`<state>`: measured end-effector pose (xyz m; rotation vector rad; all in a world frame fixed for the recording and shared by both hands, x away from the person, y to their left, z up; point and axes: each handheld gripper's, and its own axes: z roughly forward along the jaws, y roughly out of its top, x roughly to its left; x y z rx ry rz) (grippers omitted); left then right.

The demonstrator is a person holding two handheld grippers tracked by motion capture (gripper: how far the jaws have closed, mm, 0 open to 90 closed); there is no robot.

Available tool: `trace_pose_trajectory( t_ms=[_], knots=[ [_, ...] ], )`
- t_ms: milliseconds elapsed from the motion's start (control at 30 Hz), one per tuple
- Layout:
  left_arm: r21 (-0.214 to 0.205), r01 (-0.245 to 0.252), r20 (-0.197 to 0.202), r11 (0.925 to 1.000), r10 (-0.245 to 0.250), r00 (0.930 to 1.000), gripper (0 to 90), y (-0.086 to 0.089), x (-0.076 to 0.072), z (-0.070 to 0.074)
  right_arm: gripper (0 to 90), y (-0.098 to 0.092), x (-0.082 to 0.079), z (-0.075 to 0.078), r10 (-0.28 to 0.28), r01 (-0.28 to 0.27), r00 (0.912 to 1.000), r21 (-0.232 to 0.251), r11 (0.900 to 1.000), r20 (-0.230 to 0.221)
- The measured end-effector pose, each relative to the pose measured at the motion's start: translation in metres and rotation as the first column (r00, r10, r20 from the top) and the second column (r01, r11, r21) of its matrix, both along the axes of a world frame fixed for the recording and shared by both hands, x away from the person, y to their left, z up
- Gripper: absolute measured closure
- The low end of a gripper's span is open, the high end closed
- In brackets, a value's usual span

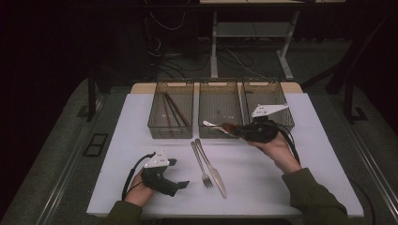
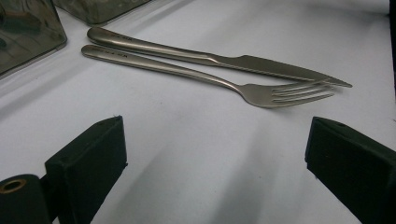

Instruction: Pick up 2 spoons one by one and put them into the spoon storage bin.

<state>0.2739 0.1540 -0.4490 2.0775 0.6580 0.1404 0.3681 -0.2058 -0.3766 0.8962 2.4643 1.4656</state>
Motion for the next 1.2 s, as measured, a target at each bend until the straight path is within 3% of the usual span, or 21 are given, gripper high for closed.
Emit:
trace_pose_trajectory(
  t_ms=[600, 933, 1200],
  knots=[
    [-0.004, 0.001, -0.002, 1.0000, -0.001, 1.0000, 4.2, 0.000, 0.000, 0.000, 81.2, 0.013, 0.027, 0.016, -0.042, 0.042, 0.9990, 0.056, 0.9976, 0.016],
    [-0.005, 0.005, -0.003, 1.0000, -0.005, 1.0000, 4.2, 0.000, 0.000, 0.000, 81.2, 0.034, 0.055, 0.034, -0.064, 0.062, 0.9975, 0.057, 0.9964, 0.029],
    [-0.007, 0.006, 0.001, 1.0000, -0.006, 1.0000, 4.2, 0.000, 0.000, 0.000, 81.2, 0.048, 0.078, 0.036, -0.092, 0.091, 0.9953, 0.052, 0.9945, 0.028]
  ],
)
